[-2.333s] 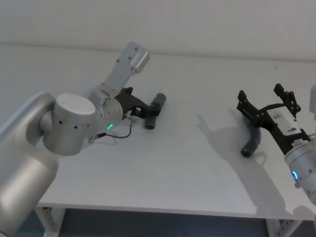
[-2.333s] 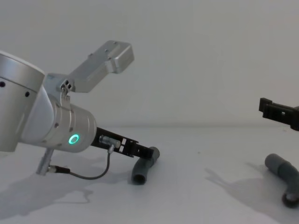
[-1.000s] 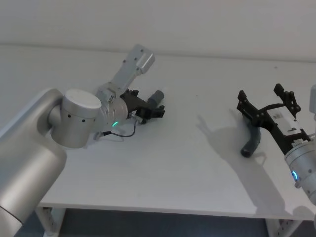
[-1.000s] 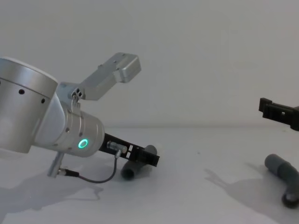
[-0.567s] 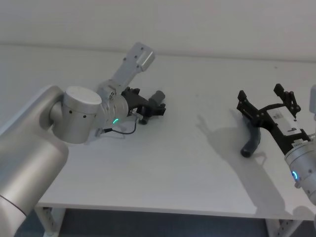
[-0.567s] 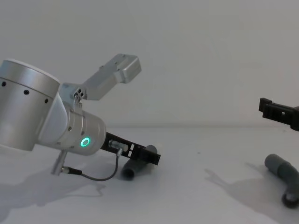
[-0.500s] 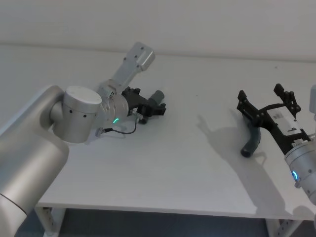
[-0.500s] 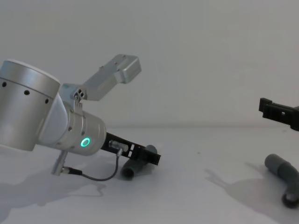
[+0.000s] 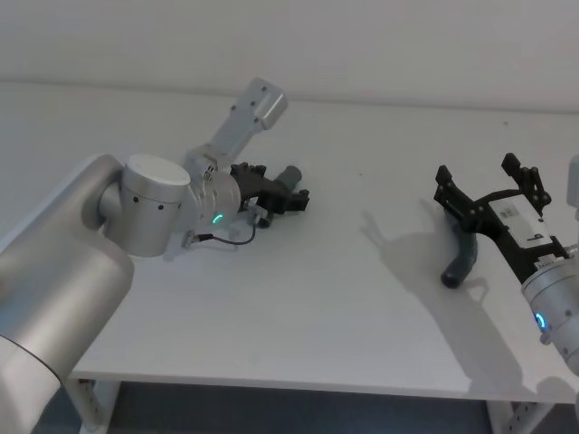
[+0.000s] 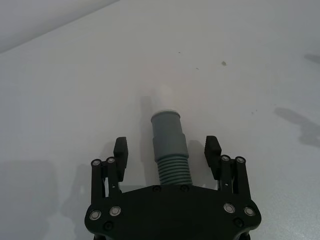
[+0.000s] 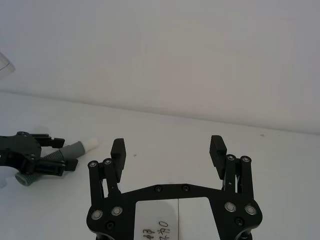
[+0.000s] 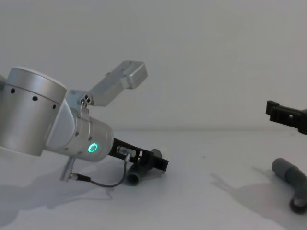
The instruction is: Use both hands to pick up one end of the pipe from the table, align the ends, and insert them.
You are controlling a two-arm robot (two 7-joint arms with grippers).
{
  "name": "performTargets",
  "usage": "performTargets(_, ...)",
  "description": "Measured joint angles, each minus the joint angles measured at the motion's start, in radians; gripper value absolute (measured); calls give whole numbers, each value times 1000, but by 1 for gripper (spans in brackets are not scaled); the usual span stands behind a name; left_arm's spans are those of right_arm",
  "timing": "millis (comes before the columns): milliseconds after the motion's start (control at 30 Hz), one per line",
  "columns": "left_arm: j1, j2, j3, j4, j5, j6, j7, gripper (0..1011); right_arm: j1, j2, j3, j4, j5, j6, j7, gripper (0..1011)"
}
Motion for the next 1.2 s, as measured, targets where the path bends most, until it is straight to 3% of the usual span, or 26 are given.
performTargets(133,-3,-3,-1,8,-1,-2,-5,868,0,0,0,0,0,0,0,1001)
performTargets(400,-7,-8,-2,19,-3,-5,-12,611,0,0,0,0,0,0,0,1002)
performTargets(533,-8,-8,-2,21,-3,-5,-13,533,0,0,0,0,0,0,0,1002)
performTargets(633,-9,-9,-2,23,-3,-6,-14,400,0,0,0,0,0,0,0,1001)
performTargets(1067,-10,-10,-2,27,-4,-7,-16,368,0,1,0,-1,-1,3,1,1001)
performTargets(1200,-11,-11,-2,28,-3,-7,-16,368,1,11,-1,-11,-8,29,6,1001)
